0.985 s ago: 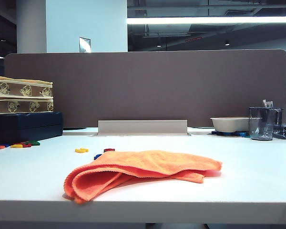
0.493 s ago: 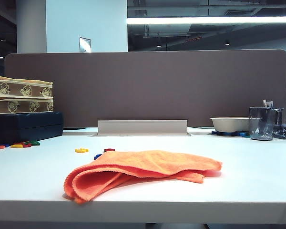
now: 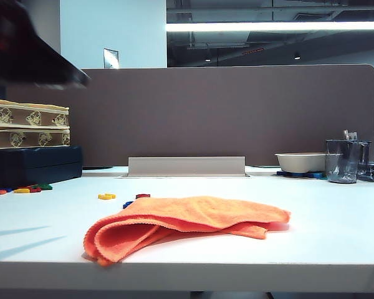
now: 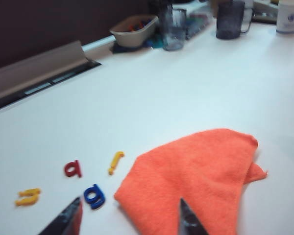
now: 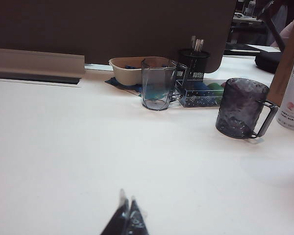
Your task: Use an orange cloth to wipe the letter magnets on the table away for a distance.
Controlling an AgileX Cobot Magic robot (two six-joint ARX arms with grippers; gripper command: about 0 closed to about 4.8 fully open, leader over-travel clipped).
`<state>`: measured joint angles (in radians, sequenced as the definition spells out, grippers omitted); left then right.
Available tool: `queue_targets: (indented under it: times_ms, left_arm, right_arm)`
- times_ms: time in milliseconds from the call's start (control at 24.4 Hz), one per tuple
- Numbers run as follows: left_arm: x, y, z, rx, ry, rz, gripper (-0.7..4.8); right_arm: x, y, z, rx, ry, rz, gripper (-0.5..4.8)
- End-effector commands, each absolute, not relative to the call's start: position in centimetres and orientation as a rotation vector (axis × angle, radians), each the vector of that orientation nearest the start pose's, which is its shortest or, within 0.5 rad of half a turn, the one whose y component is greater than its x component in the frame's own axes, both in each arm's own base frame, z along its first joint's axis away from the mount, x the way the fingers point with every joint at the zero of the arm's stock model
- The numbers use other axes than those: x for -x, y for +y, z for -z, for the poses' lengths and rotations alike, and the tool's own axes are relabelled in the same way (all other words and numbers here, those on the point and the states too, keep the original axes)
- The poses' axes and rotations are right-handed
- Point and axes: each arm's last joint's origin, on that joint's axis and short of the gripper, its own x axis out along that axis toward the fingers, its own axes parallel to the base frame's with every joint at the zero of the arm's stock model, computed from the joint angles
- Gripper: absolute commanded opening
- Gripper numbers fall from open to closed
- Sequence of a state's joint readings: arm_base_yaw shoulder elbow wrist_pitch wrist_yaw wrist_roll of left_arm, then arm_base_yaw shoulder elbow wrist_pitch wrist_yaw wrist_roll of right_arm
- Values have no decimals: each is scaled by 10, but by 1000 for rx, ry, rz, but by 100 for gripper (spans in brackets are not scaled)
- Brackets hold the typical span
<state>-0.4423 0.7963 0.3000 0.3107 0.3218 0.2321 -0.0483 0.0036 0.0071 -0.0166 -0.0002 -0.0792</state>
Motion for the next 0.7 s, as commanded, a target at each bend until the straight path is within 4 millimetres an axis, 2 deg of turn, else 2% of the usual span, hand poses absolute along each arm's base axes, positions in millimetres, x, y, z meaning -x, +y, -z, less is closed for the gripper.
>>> queue_targets:
  times_ms: [41, 328, 698]
  left_arm:
    - [-171, -98, -213, -236, 57, 801, 225]
    - [-211, -120, -201, -234, 158, 823, 225]
    - [-246, -152, -176, -225, 293, 953, 226]
  right_arm:
    - [-98, -5, -163, 78, 6, 48, -5]
    - [-98, -5, -163, 78, 7, 47, -5]
    - [-98, -5, -163, 78, 6, 48, -5]
